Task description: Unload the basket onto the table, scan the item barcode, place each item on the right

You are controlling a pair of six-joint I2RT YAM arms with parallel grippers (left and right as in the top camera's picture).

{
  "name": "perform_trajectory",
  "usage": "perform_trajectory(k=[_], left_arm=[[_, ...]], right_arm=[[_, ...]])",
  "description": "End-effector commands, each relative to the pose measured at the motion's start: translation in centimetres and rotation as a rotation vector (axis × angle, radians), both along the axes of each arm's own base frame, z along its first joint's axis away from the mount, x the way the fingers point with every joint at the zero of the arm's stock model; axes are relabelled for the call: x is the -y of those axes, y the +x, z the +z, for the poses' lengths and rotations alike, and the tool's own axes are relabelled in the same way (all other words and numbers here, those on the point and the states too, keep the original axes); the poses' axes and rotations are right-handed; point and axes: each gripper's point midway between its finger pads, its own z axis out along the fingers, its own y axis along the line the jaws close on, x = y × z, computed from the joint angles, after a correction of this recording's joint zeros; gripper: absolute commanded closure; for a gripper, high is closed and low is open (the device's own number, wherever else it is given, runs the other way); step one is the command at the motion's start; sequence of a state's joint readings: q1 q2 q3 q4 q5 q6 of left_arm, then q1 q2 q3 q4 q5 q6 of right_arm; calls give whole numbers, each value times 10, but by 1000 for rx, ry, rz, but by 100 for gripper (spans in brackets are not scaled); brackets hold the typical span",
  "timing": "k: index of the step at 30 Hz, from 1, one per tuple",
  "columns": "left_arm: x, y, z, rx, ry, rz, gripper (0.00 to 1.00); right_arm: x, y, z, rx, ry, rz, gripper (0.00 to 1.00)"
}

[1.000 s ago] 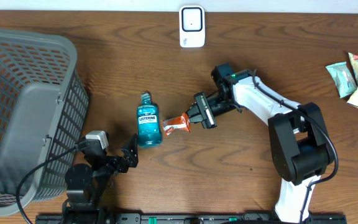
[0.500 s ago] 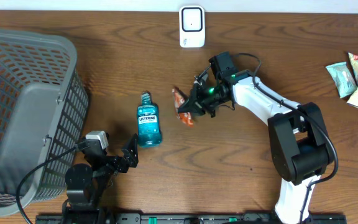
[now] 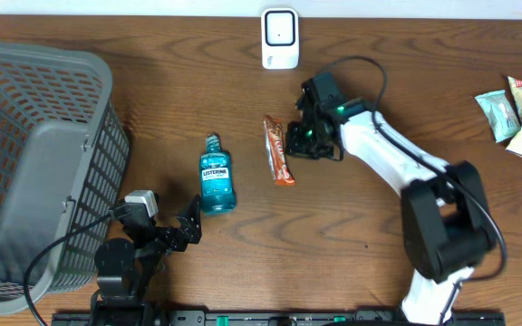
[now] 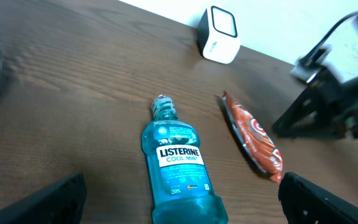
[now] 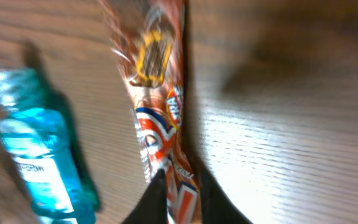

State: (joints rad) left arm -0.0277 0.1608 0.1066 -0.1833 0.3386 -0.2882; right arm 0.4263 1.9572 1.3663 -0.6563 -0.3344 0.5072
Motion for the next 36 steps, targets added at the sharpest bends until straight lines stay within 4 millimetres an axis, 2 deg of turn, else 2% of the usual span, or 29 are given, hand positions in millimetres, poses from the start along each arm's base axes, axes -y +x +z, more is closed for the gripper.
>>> perform_trajectory(k=[1, 5, 10, 12, 18, 22, 25, 27, 29, 33, 36], left_arm=[[0, 0, 3, 7, -5, -3, 2], [0, 0, 3, 7, -5, -3, 2], [0, 0, 3, 7, -5, -3, 2], [0, 0, 3, 7, -5, -3, 2], [0, 0, 3, 7, -5, -3, 2], [0, 0, 3, 7, -5, -3, 2], [0, 0, 3, 7, -5, -3, 2], [0, 0, 3, 7, -5, -3, 2], [0, 0, 3, 7, -5, -3, 2], [0, 0, 3, 7, -5, -4, 2], [0, 0, 3, 7, -5, -3, 2]], right_arm=[[7, 20, 35, 171, -105, -23, 99], [9, 22, 22, 197, -203, -29, 99], [-5, 21, 2, 200, -225, 2, 99], [-11, 21, -2, 205, -223, 13, 99], [-19, 28, 2, 246, -199, 16, 99], [-23, 26, -1, 241, -201, 26, 99], [-31, 21, -11, 241, -210, 69, 99], [-43, 15, -24, 244, -221, 129, 99], [-48, 13, -27, 254, -230, 159, 99], [-40, 17, -27, 280, -292, 142, 99], [-37, 11, -37, 243, -307, 139, 99]])
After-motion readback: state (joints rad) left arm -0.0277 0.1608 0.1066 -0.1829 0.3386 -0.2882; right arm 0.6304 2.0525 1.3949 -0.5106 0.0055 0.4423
